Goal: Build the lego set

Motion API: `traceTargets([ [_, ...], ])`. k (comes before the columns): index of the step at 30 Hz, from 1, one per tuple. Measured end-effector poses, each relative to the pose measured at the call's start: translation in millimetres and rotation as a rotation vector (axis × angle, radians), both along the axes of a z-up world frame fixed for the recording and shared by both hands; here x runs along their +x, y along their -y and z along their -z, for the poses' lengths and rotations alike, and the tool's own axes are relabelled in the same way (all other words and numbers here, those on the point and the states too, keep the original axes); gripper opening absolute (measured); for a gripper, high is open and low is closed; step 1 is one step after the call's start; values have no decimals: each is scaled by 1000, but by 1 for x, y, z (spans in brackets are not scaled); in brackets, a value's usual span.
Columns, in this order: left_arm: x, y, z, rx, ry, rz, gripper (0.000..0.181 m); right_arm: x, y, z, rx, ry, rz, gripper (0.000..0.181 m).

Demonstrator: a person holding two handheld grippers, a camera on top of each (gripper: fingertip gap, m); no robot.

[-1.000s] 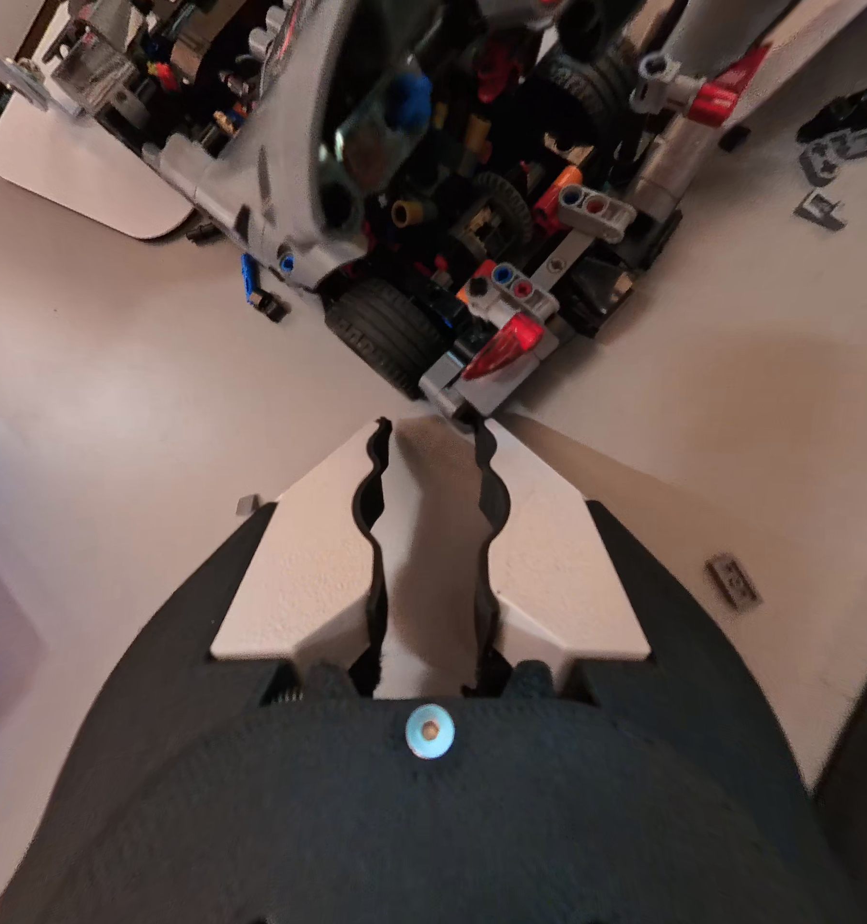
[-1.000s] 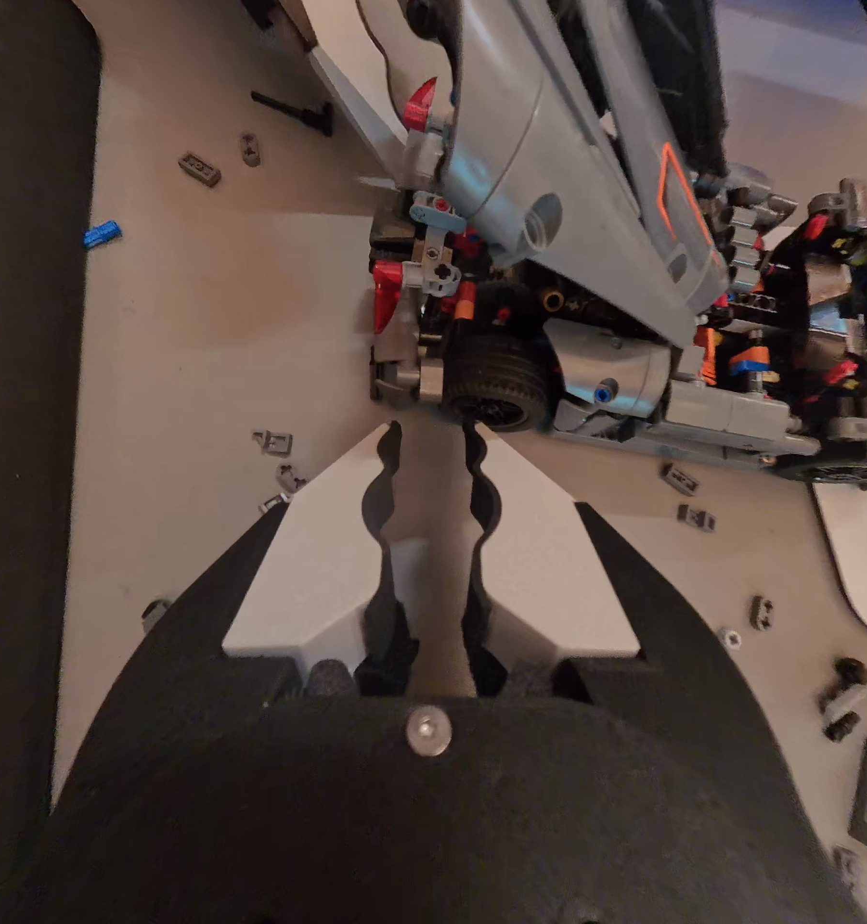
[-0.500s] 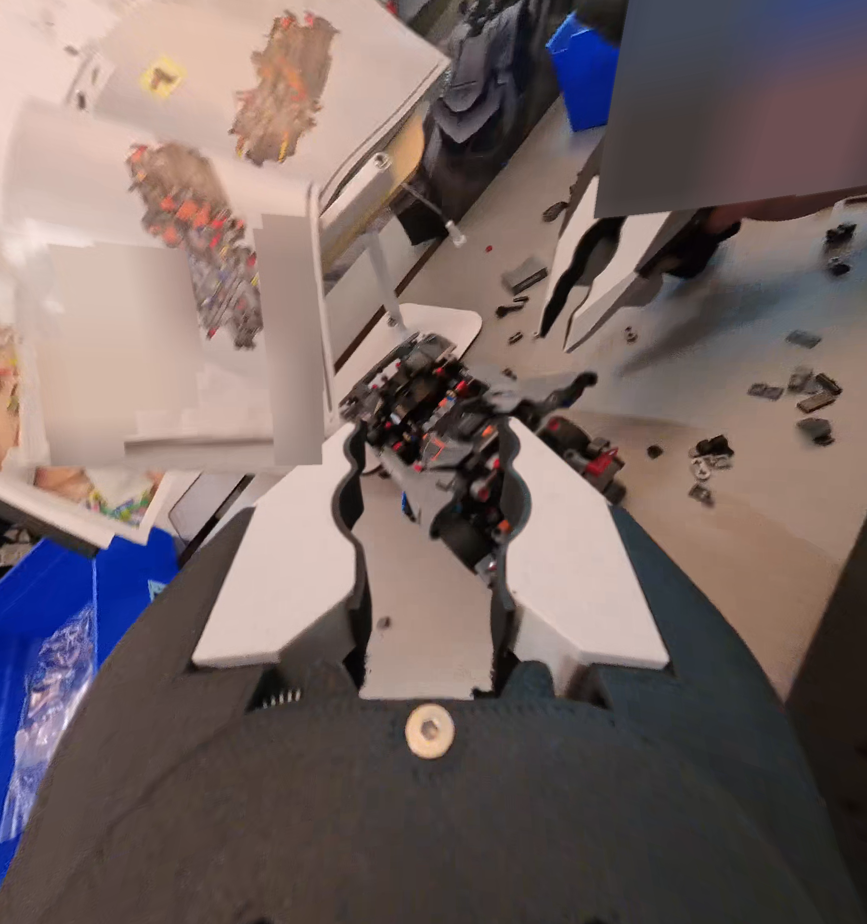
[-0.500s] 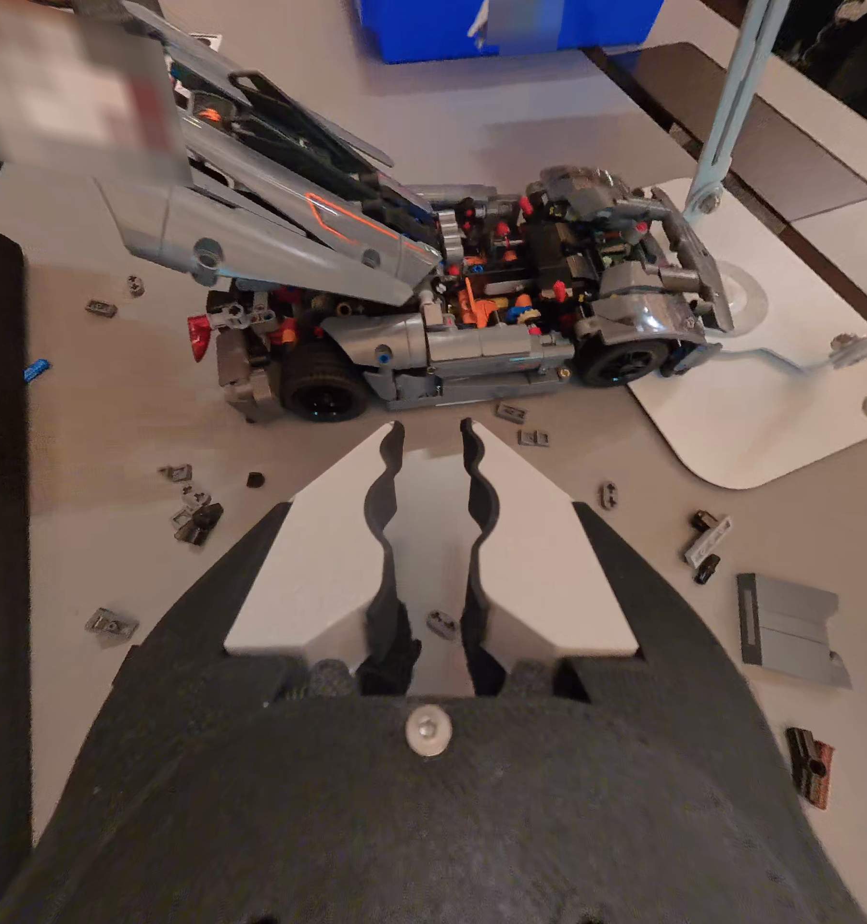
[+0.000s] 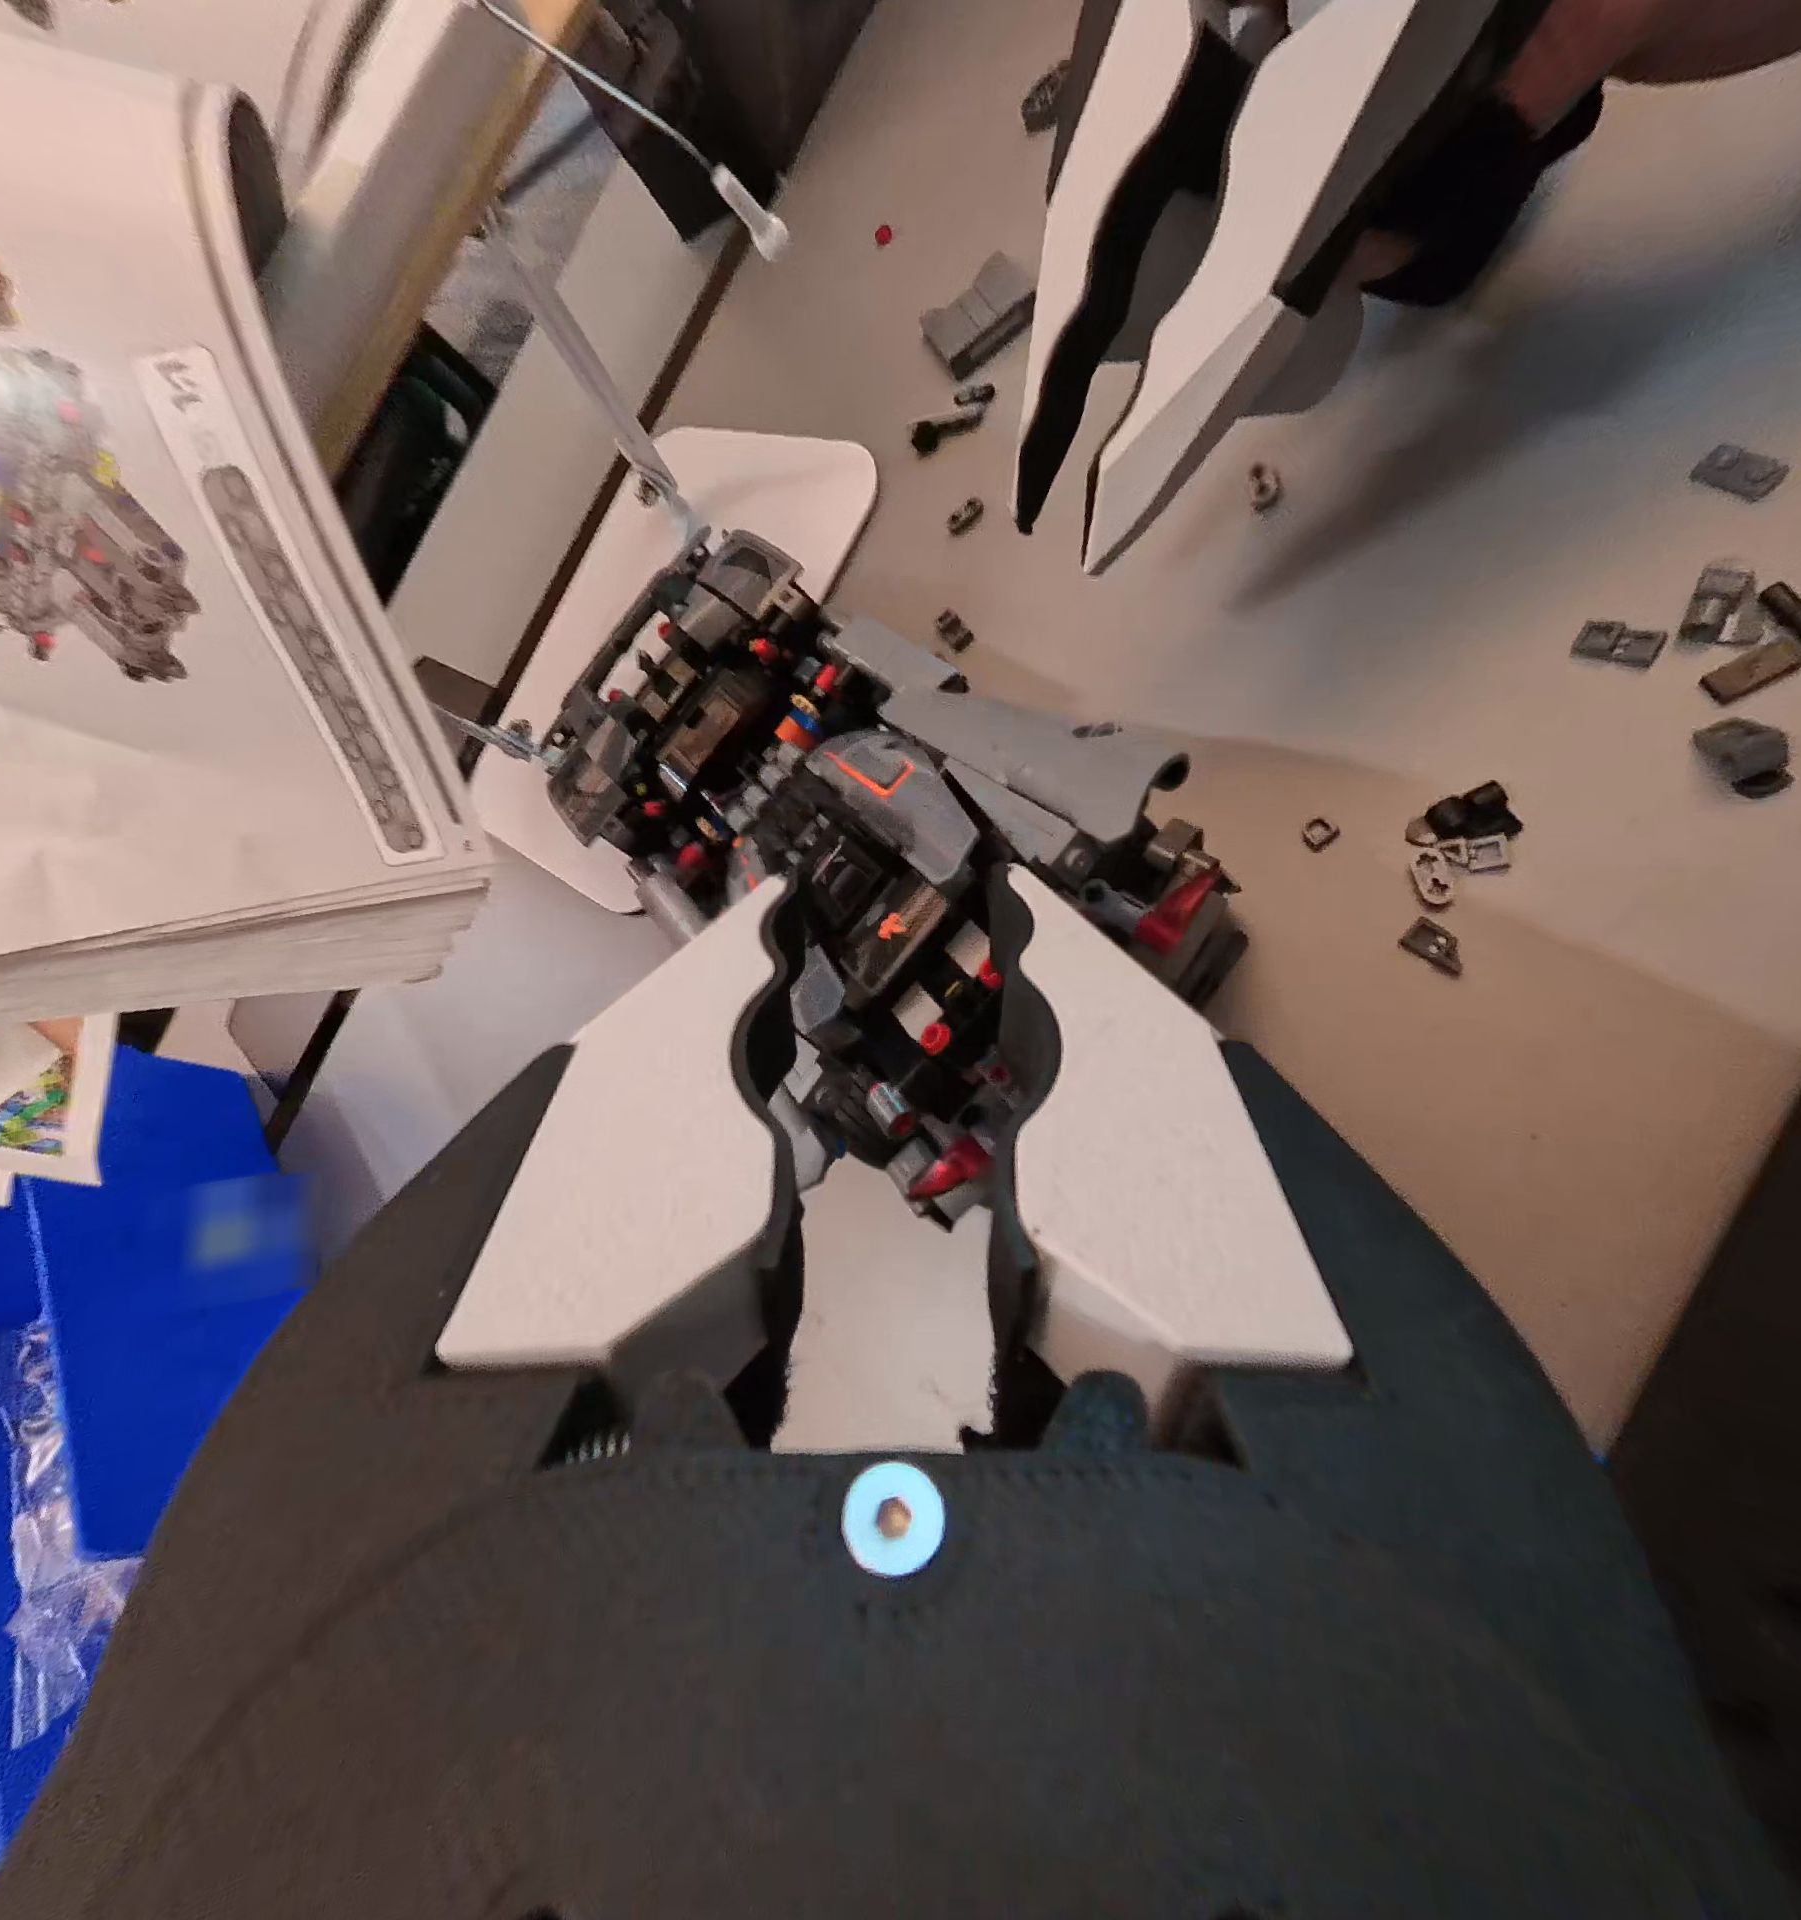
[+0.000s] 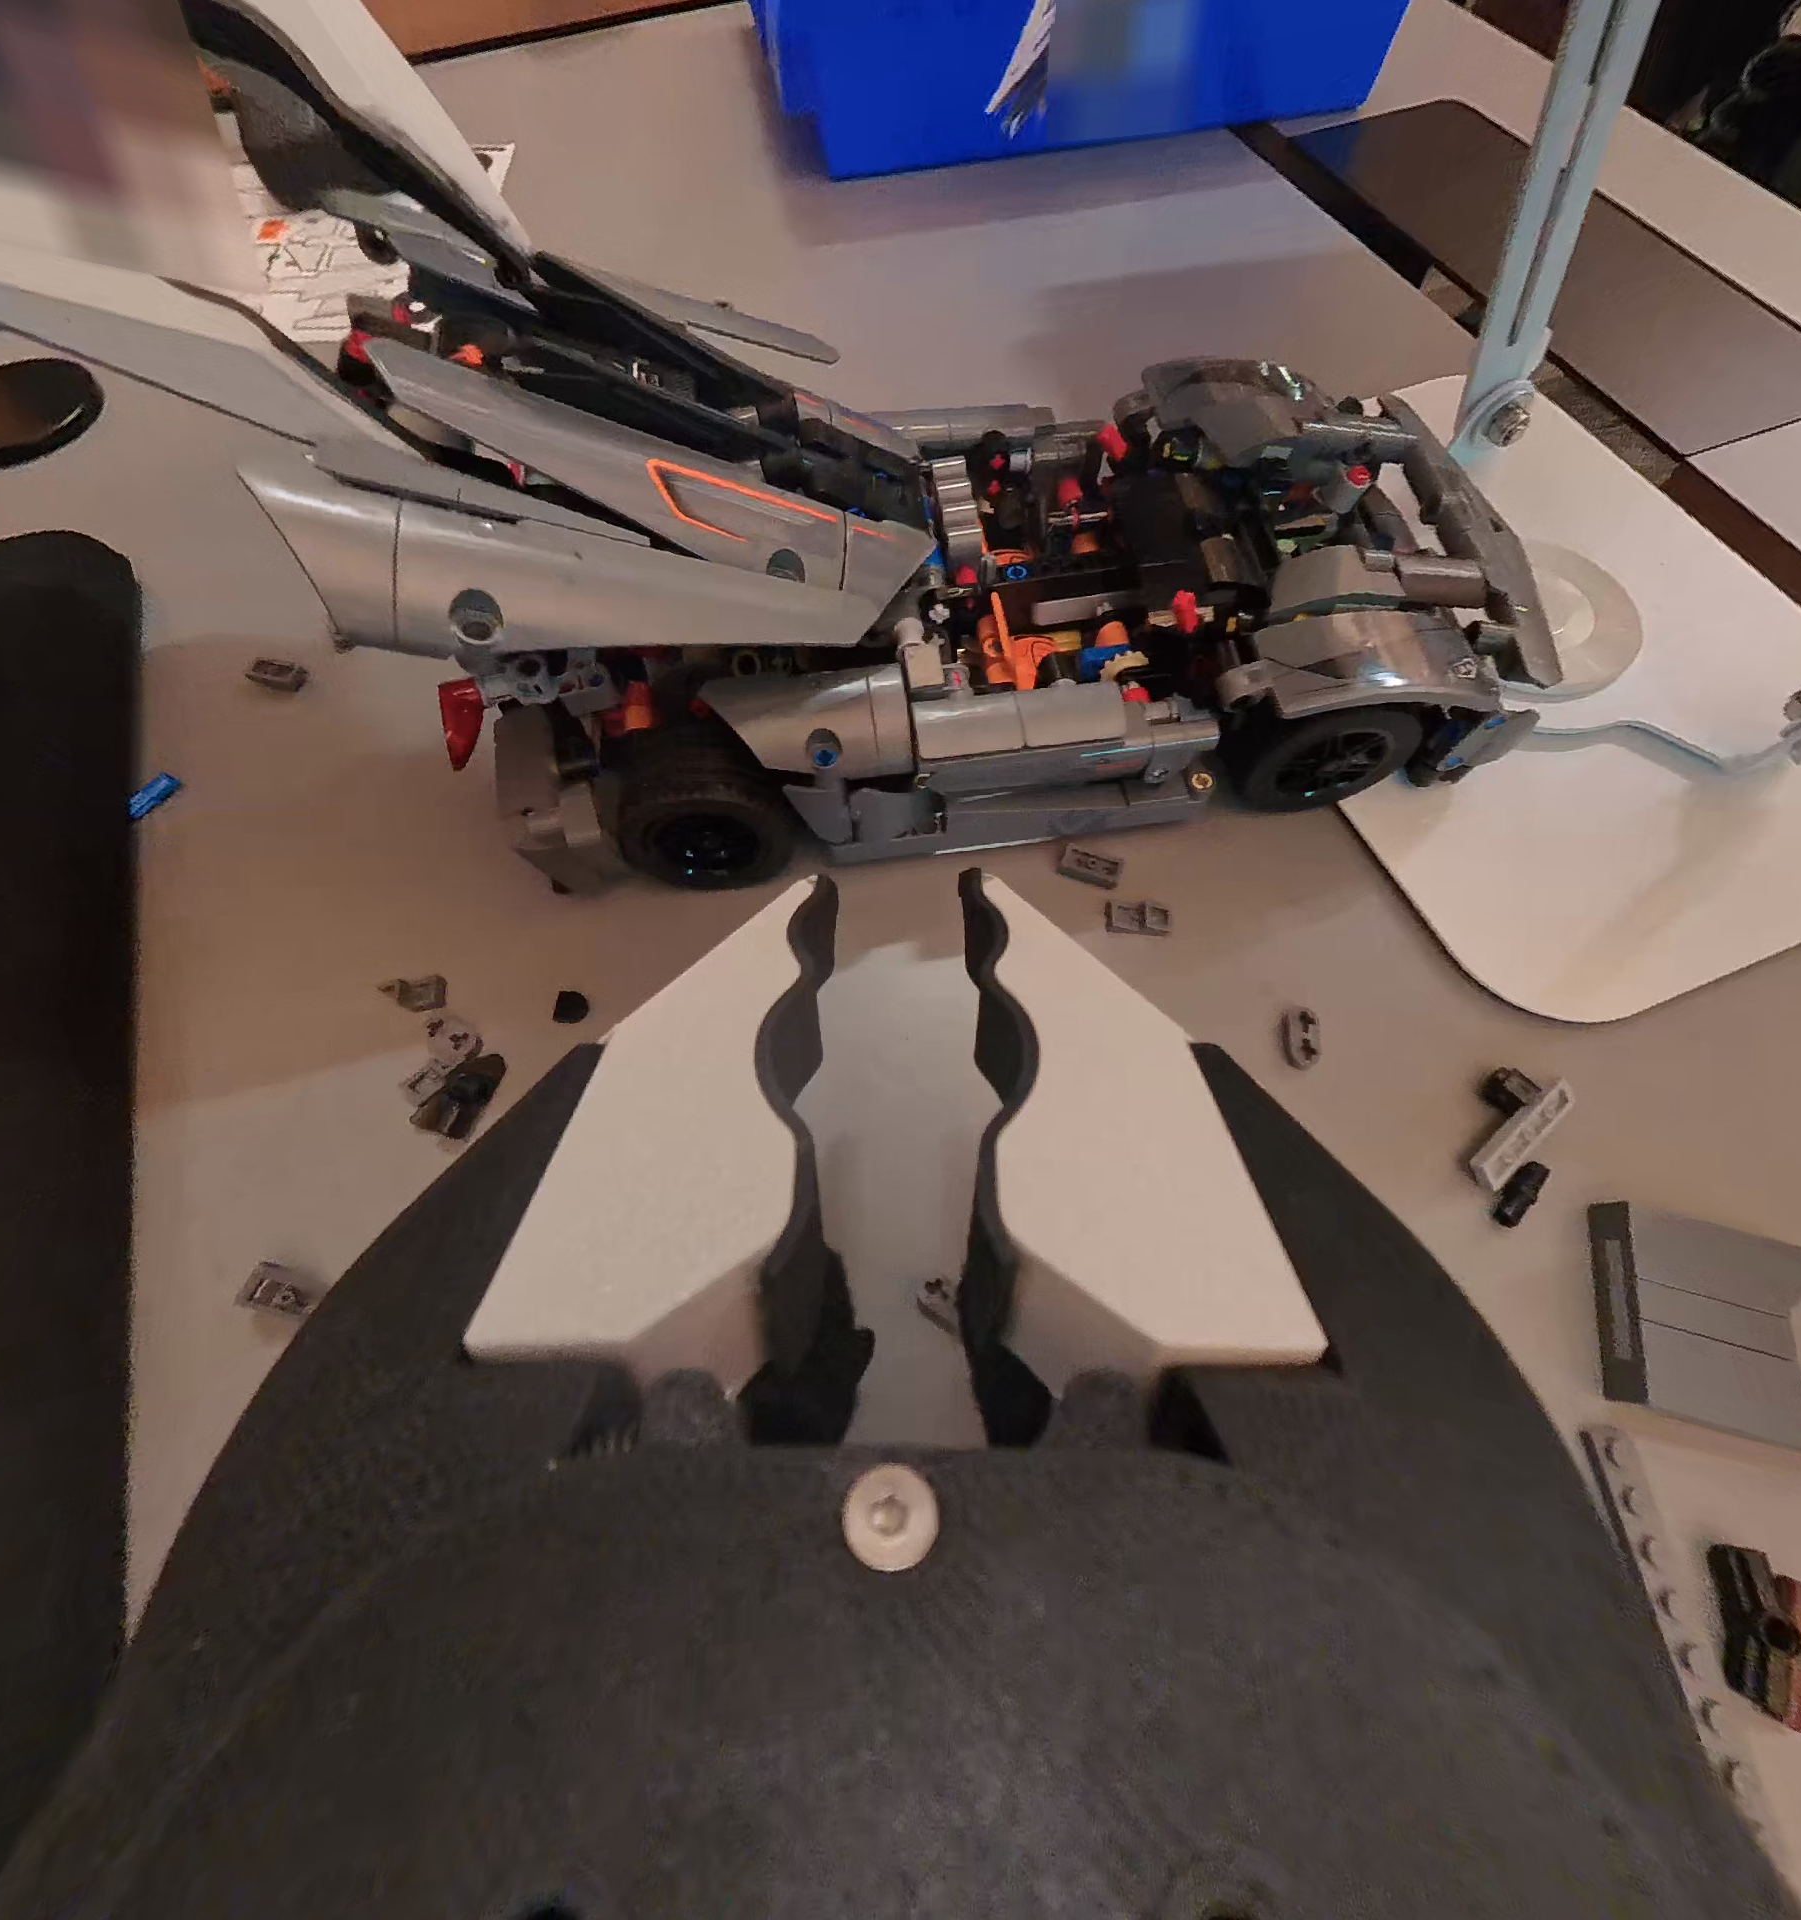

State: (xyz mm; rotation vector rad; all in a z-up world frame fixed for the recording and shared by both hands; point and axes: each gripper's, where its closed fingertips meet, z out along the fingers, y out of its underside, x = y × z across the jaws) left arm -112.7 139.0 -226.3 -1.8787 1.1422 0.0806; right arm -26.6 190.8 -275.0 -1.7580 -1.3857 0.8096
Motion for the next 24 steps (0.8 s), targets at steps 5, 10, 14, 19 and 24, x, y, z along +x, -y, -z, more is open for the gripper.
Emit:
traceTargets([
  [5, -1, 4, 14, -29, -39, 1, 29, -2, 5, 0, 7, 5, -15, 22],
  [10, 1, 5, 18, -42, -18, 0, 27, -3, 8, 0, 0, 4, -25, 23],
  [14, 2, 5, 21, -34, -33, 0, 27, -5, 12, 1, 3, 9, -38, 23],
  [19, 1, 5, 20, -4, -33, -4, 25, -6, 13, 1, 4, 9, -42, 23],
  [24, 0, 4, 15, 36, -54, -18, 24, -5, 12, 1, 3, 6, -41, 23],
])
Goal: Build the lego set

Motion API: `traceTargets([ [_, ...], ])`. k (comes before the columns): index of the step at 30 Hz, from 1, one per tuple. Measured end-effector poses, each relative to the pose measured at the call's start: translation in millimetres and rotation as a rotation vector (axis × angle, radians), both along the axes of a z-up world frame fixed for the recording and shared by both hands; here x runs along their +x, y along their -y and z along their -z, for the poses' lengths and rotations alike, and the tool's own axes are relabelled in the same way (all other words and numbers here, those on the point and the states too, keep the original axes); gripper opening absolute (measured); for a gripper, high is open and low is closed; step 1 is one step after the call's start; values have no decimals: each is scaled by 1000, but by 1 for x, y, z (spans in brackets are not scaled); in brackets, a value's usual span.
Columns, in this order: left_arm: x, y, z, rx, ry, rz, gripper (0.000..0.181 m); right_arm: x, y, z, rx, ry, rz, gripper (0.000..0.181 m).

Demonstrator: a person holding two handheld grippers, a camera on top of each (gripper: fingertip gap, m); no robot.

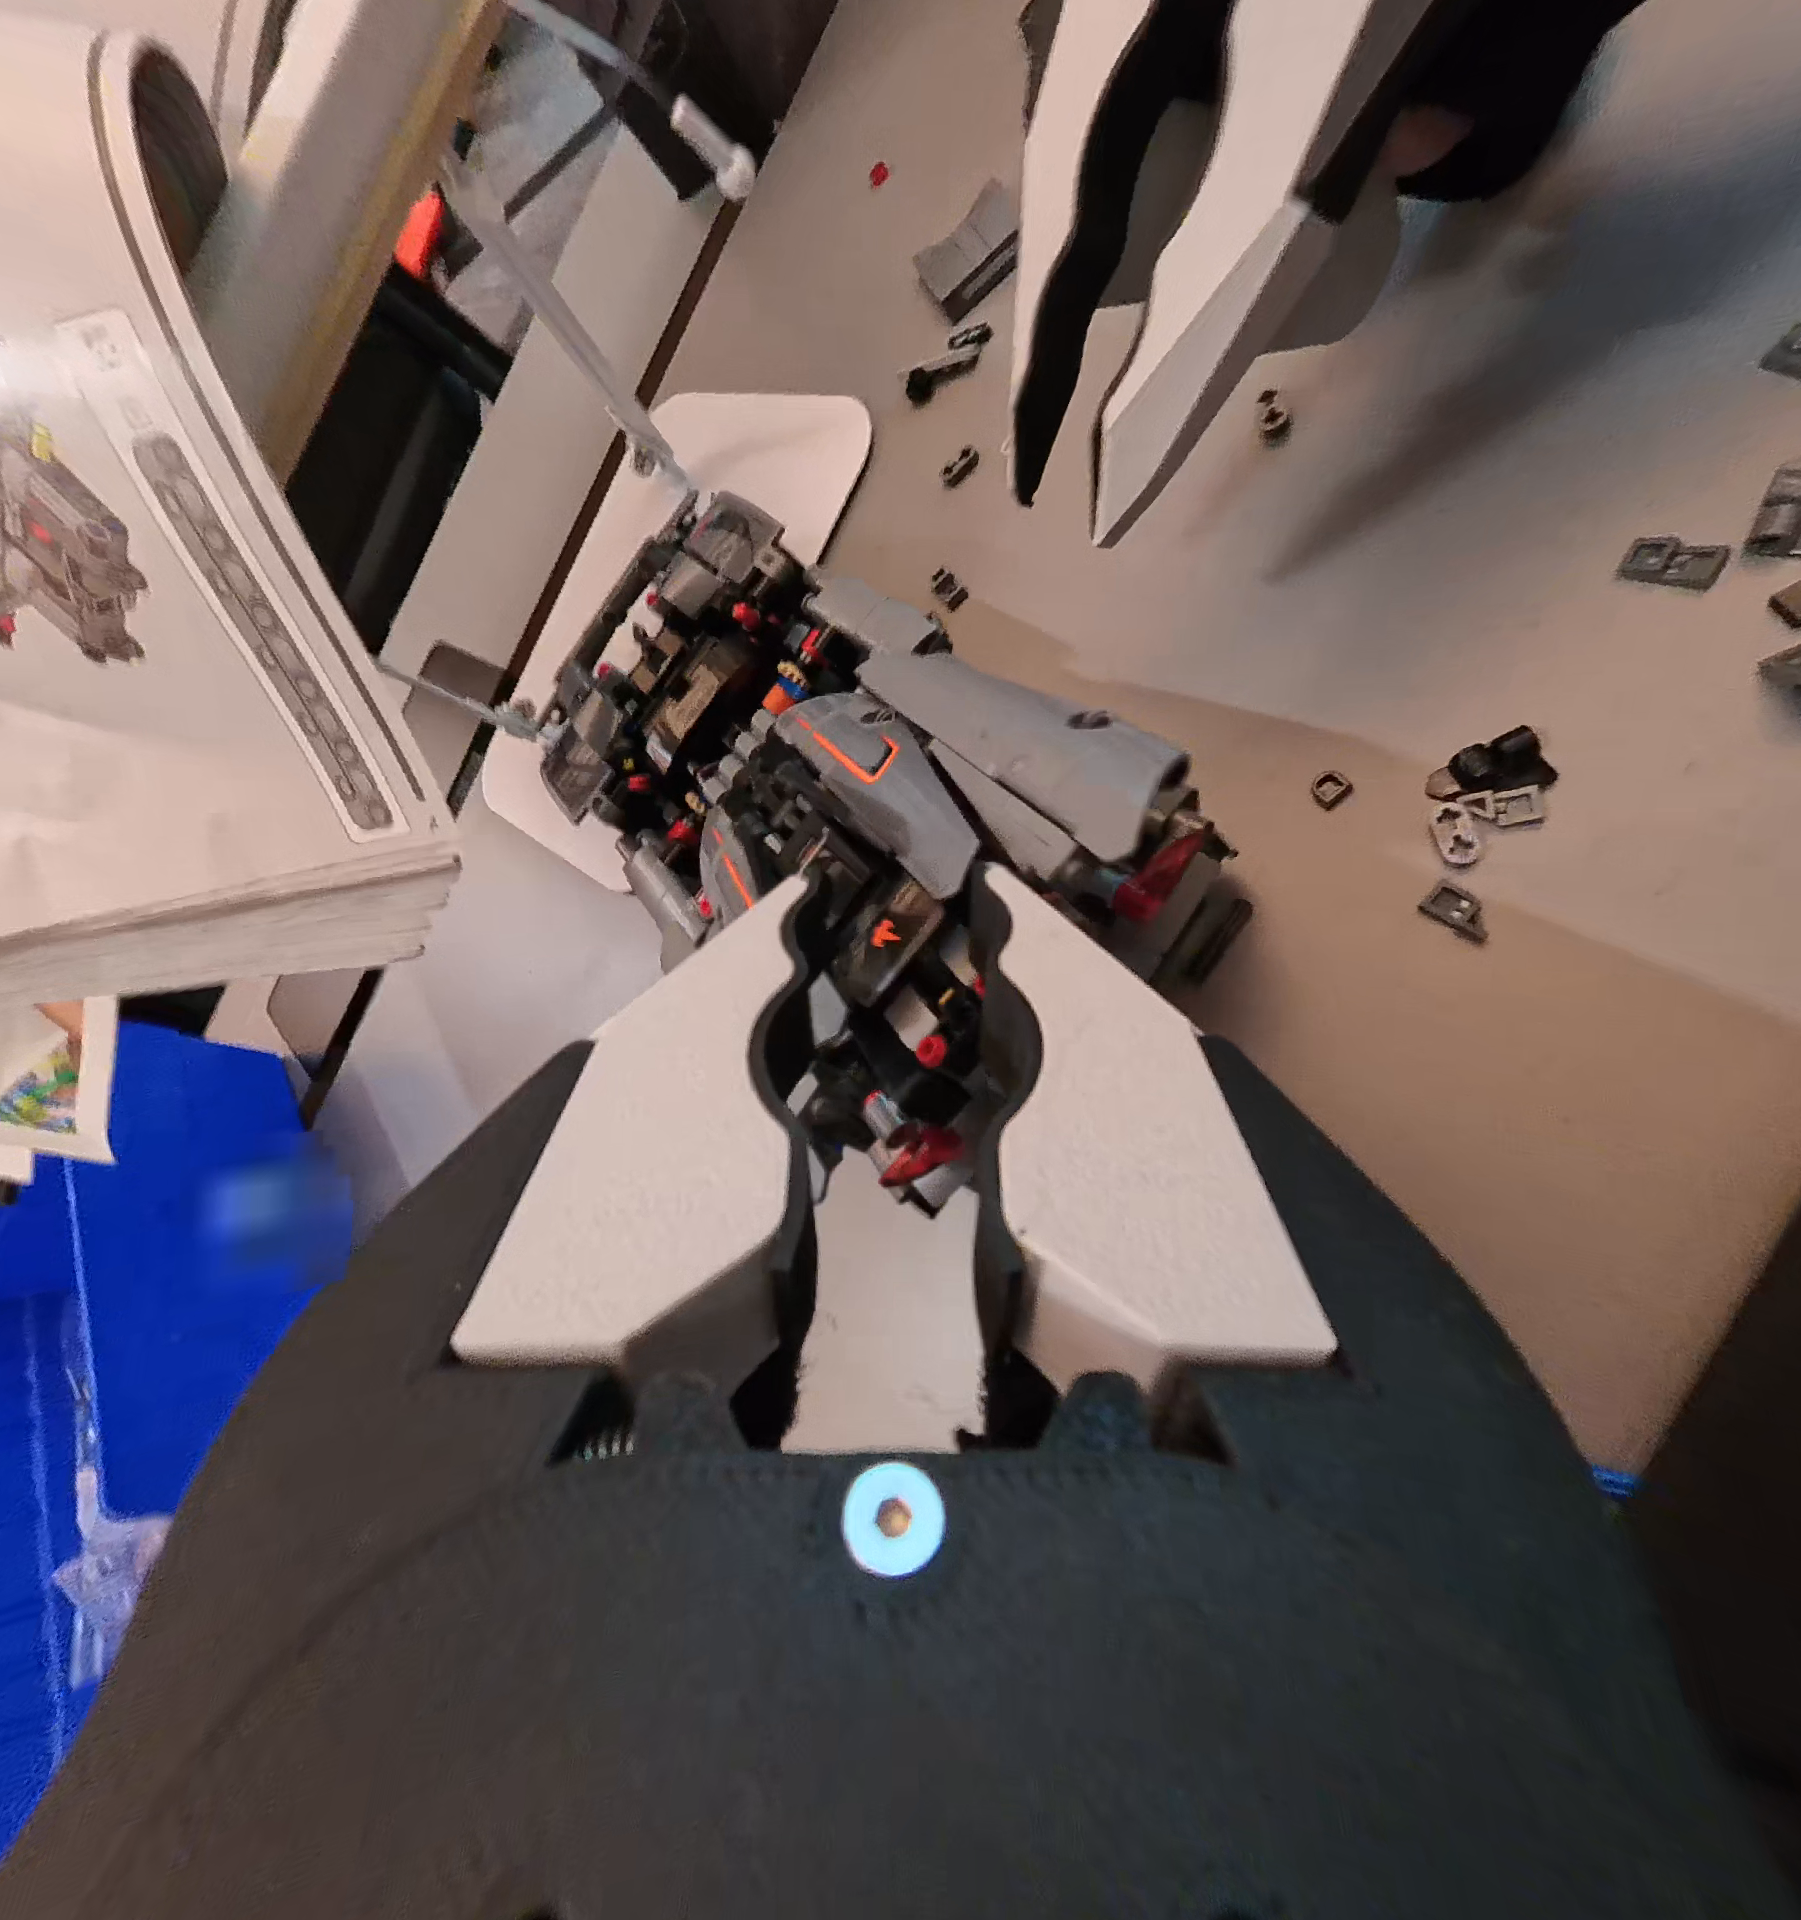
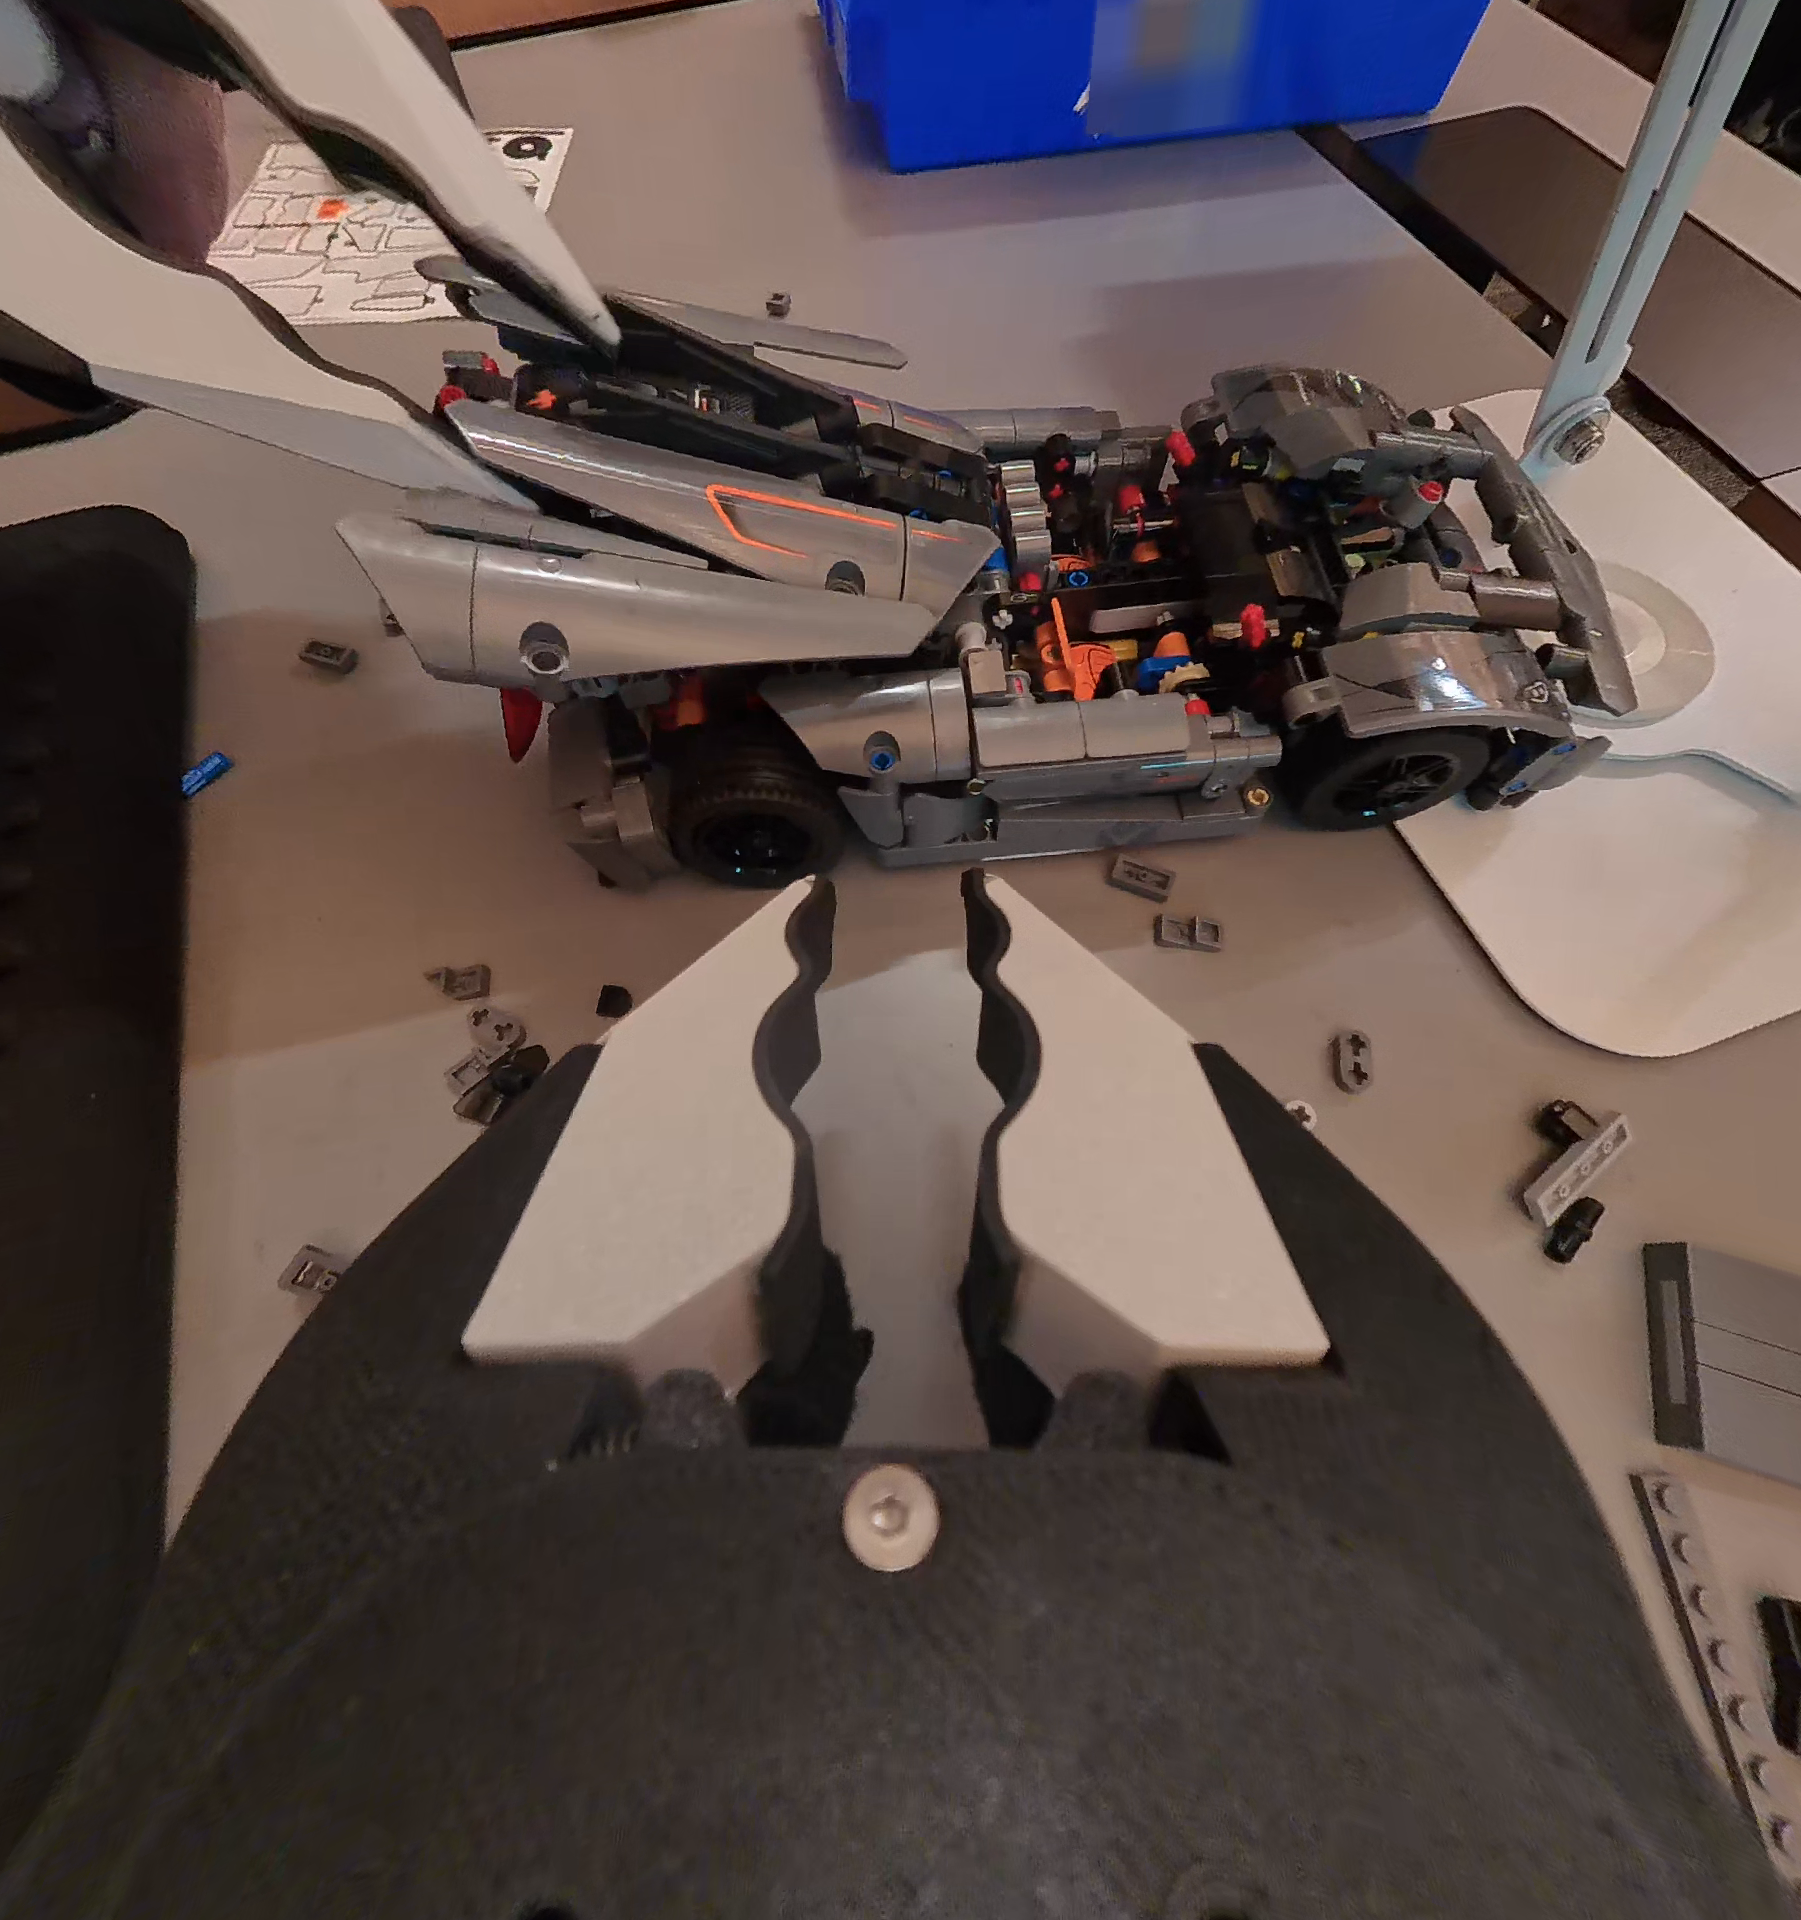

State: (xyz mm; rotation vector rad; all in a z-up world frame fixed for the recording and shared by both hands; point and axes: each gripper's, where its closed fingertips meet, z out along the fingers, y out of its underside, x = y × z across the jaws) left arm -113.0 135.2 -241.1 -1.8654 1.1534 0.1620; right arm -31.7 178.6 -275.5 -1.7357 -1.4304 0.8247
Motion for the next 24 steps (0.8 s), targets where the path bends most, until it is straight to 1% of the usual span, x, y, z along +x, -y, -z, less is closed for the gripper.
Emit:
traceTargets([
  [2, -1, -1, 1, -23, 32, -18, 28, 0, 1, 0, 0, 0, -2, 23],
  [5, -4, -2, -6, -14, 76, -26, 35, -1, 2, 0, 0, -1, -5, 23],
  [9, 0, -2, -17, -15, 115, 3, 36, -2, 3, 1, -4, -1, -12, 23],
  [11, 4, -5, -21, -54, 146, 17, 33, -3, 4, 2, -5, 1, -17, 23],
  [13, 8, -8, -18, -132, 175, 30, 34, -3, 5, 3, -4, 3, -19, 23],
  [14, 11, -7, -16, -180, 197, 49, 30, -3, 5, 3, -4, 3, -20, 23],
  [16, 10, -7, -19, -217, 252, 75, 26, -2, 4, 2, -4, 0, -19, 23],
  [18, 8, -3, -20, -267, 298, 92, 28, -2, 4, 0, -5, -6, -17, 23],
  [20, 9, -6, -36, -240, 400, 116, 22, -2, 4, 0, -9, -7, -19, 23],
  [22, 7, -5, -46, -277, 460, 129, 22, -3, 5, 1, -10, -4, -23, 24],
  [24, 1, -12, -40, -276, 403, 101, 21, -3, 6, 2, -11, -4, -26, 24],
])
